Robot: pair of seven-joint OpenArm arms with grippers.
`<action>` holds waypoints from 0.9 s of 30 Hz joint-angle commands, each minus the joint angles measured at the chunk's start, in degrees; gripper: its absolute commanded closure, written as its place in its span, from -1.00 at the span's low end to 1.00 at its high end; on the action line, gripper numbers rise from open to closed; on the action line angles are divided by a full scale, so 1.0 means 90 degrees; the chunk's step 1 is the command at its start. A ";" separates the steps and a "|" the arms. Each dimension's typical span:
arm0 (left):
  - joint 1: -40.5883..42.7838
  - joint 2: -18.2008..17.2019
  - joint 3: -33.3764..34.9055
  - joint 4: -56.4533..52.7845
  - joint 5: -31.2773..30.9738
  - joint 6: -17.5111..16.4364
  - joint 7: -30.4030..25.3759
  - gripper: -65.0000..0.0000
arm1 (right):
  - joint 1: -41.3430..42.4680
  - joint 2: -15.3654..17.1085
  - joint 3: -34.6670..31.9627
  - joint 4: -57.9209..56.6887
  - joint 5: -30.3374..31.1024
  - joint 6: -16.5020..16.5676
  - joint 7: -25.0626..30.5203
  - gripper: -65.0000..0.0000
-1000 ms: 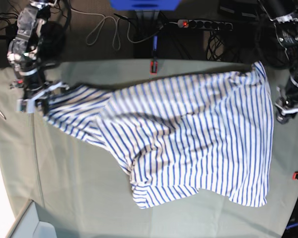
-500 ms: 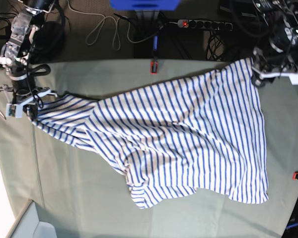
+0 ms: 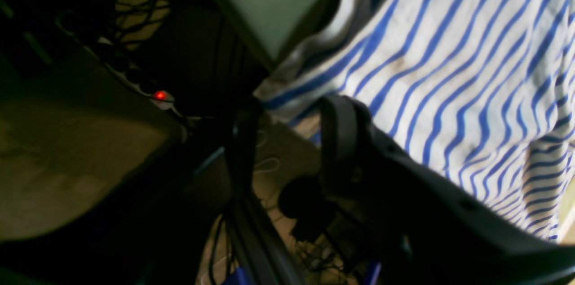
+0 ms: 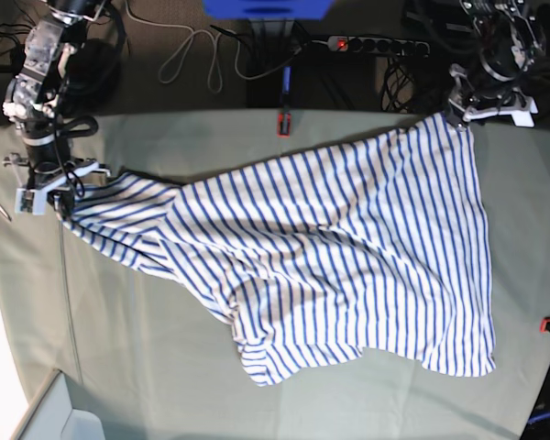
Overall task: Layout the t-shirt on the table in an organized manner, then fold the t-shirt properly
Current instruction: 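Pull the held corners apart with both grippers to stretch the shirt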
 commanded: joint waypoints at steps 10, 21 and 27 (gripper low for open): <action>-0.0210 -0.0143 -0.0008 -0.0050 -0.0069 -0.0036 -0.0023 0.28 | -0.0086 0.0054 0.0020 0.0099 0.0060 0.0012 0.0171 1.00; -0.0279 -0.0153 -0.0038 0.0038 -0.0089 -0.0036 0.0035 0.96 | -0.0096 0.0054 0.0020 0.0099 0.0060 0.0012 0.0171 1.00; 0.0122 -0.0084 -0.0008 0.0878 -0.0138 -0.0036 0.0045 1.00 | -0.0096 0.0054 0.0020 0.0099 0.0060 0.0012 0.0171 1.00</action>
